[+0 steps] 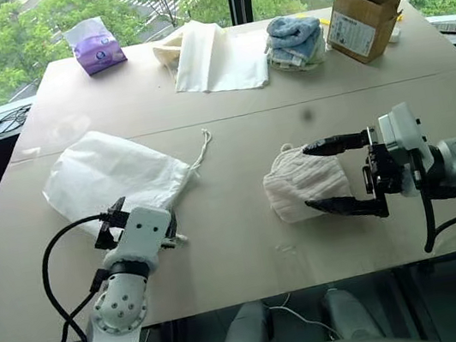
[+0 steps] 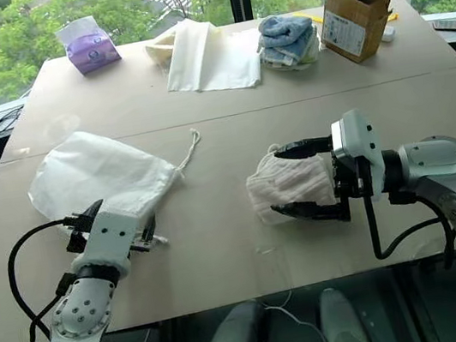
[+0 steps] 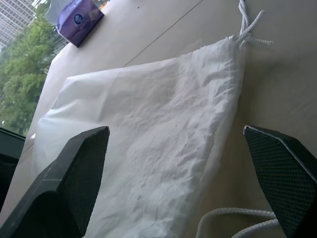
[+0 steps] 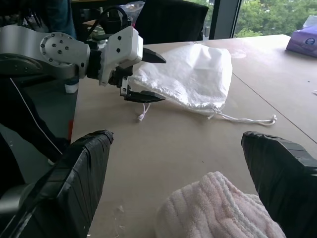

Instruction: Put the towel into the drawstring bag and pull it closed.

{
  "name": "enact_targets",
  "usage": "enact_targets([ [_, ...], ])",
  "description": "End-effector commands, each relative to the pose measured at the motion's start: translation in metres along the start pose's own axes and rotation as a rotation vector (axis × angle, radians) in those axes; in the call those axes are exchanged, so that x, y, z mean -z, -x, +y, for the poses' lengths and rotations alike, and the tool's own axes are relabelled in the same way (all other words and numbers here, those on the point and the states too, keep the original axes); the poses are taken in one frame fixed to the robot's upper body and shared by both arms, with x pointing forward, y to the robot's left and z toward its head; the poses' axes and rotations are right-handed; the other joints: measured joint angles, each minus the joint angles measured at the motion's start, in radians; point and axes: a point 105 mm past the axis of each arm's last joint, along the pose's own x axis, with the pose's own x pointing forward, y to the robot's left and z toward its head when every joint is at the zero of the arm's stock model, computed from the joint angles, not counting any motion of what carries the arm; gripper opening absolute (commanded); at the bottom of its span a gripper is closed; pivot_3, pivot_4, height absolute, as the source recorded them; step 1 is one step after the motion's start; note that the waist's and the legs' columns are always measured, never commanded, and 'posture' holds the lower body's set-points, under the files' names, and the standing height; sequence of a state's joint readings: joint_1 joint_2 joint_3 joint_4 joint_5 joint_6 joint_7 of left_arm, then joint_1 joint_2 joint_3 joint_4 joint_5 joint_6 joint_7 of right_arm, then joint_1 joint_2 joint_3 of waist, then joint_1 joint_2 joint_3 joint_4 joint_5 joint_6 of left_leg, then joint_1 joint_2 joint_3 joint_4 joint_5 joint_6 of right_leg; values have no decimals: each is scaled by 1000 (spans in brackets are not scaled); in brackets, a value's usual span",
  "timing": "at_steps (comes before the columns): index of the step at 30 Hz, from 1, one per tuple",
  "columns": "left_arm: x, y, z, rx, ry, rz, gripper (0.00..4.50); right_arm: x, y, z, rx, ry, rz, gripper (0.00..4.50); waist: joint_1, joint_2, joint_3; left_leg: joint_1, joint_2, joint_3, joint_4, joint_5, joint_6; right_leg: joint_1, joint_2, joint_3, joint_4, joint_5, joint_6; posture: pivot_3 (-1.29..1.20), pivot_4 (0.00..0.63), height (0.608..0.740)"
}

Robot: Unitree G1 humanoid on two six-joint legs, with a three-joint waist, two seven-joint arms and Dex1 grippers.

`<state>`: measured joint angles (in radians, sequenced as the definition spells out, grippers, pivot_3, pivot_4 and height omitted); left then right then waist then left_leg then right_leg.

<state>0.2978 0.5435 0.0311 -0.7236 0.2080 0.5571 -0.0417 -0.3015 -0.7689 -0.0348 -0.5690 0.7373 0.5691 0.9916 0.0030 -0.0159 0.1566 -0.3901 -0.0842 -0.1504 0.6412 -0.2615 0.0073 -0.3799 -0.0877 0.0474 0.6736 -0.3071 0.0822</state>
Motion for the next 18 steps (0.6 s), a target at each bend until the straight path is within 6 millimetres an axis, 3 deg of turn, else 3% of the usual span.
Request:
enact_targets([
  [1,-4,4,13,-74,-51,-33,4500,-5,1,1,-8,35,-8,4466,4,0,0,0,0,0,0,0,0,0,0,0,0,0,0,0,150,740],
  [8,17,5,18,-102,-43,27,4500,-4,2,2,-3,36,-8,4466,11,0,0,-1,0,-1,0,0,0,0,0,-1,-1,0,0,0,150,740],
  [13,22,3,20,-121,48,30,4500,-4,4,2,9,42,-9,4466,11,0,0,-2,0,-1,1,0,0,0,-1,-2,-1,0,0,0,150,740],
  [18,19,1,10,-52,15,-9,4500,-4,3,2,25,40,-14,4466,11,0,0,-2,0,-2,1,0,0,0,-1,-3,-1,0,0,0,150,740],
])
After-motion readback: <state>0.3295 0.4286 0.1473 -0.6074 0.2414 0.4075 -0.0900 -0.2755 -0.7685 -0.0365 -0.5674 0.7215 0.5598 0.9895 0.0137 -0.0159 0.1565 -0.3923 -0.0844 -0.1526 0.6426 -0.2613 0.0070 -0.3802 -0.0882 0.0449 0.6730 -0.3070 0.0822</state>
